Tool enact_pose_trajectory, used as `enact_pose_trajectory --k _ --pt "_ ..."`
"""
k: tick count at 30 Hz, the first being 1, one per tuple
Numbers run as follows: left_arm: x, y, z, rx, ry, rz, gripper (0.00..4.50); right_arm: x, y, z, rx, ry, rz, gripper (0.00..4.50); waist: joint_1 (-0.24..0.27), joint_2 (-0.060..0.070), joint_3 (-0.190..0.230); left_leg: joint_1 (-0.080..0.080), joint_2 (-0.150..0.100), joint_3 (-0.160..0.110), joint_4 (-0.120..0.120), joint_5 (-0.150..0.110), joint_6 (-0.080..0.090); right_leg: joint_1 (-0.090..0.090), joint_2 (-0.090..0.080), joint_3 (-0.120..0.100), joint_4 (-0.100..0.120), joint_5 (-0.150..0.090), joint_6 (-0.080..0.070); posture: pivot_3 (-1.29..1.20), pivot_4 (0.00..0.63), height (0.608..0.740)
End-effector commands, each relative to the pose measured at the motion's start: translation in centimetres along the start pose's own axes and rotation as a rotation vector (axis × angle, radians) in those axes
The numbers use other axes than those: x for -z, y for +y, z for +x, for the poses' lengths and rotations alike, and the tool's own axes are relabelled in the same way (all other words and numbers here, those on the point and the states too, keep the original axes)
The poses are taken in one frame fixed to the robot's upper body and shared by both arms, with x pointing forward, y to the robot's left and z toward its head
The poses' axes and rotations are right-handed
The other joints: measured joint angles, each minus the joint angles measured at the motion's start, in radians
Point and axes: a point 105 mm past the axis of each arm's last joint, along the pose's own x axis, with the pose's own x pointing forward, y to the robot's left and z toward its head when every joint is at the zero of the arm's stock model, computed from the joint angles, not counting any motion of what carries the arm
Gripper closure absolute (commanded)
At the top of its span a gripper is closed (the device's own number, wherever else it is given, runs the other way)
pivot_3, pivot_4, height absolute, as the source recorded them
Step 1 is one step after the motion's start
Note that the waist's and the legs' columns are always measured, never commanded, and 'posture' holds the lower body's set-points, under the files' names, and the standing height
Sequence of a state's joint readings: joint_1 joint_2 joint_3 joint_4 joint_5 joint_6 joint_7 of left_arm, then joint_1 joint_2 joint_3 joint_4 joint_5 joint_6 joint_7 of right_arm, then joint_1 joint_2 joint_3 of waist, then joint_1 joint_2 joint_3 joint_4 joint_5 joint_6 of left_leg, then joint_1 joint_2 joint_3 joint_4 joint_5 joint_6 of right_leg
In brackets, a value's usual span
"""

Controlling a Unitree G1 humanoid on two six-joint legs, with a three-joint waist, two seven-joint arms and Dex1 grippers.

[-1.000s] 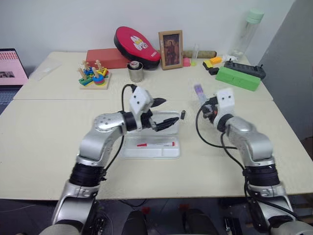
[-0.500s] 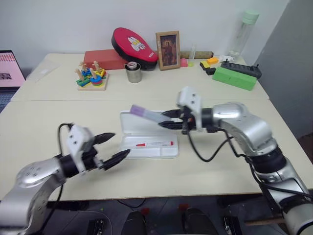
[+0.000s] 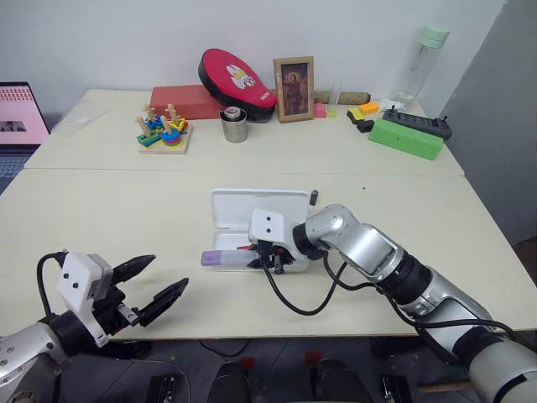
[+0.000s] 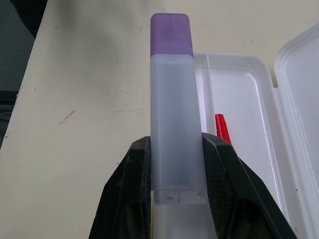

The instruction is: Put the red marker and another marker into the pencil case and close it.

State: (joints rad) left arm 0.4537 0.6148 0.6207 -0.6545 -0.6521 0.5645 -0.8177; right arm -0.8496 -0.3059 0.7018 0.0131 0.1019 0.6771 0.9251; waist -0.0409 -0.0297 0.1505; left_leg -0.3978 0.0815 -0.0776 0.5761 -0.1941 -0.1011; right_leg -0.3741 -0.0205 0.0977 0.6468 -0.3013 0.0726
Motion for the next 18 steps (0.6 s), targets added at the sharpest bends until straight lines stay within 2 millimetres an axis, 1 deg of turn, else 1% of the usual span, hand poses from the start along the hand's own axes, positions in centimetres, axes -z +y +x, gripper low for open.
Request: enact_pose_trajectory --k 1,9,18 --pt "-1.5 -0.4 -0.2 0.000 -0.040 0.031 0.00 -0.7 -0.2 0.2 0.003 -0.014 -0.041 3.41 0.000 0.000 0.000 0.000 0.000 0.000 0.000 0.000 0.000 0.000 0.000 0.000 0.000 0.000 0.000 0.00 0.150 0.740" --pt "-1.9 -0.5 0.2 0.016 -0.041 0.034 0.00 -0.4 -0.9 0.1 0.018 -0.007 -0.039 3.41 0.000 0.000 0.000 0.000 0.000 0.000 0.000 0.000 0.000 0.000 0.000 0.000 0.000 0.000 0.000 0.00 0.150 0.740" --pt "-2.1 -0.5 0.9 0.030 -0.036 0.044 0.00 0.4 -1.4 -0.4 0.028 0.006 -0.015 3.41 0.000 0.000 0.000 0.000 0.000 0.000 0.000 0.000 0.000 0.000 0.000 0.000 0.000 0.000 0.000 0.00 0.150 0.740"
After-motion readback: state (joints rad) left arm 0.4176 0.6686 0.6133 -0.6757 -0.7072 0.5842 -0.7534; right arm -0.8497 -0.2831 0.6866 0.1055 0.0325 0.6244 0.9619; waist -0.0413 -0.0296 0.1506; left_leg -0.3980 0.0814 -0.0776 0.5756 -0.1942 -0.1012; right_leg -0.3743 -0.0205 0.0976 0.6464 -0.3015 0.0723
